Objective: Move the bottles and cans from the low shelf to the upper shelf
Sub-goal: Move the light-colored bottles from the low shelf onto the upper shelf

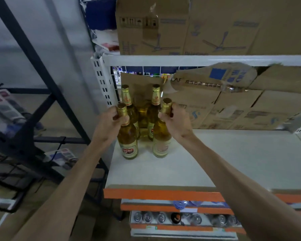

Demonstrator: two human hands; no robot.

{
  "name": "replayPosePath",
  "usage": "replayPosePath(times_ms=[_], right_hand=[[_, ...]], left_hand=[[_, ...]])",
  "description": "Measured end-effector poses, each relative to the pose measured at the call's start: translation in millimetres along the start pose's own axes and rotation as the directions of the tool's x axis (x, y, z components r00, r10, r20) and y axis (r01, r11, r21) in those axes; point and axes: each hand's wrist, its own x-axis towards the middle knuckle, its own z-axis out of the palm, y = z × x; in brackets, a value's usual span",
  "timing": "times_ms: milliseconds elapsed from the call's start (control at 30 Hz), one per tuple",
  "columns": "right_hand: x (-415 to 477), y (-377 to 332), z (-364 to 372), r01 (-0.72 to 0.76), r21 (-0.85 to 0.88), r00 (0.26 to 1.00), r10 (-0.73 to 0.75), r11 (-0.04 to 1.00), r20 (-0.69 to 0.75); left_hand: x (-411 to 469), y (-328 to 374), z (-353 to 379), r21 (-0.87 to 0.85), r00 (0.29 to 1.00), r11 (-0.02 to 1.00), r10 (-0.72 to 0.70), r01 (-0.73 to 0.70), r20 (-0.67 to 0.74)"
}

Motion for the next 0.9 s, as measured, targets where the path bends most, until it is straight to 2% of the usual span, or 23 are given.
replayPosePath(times_ms=[533,900], right_hand=[[12,-6,33,-0.01,-0.021,0.998,0.009,1.0,-0.054],[1,-5,28,-0.018,-0.047,1.0,0.017,0.999,-0.022]], left_hand=[[18,-14,-3,0.009,0.999,0.999,0.034,-0.034,-0.027],[16,-12,-2,-0.02,0.999,1.0,0.022,-0.023,-0.04]])
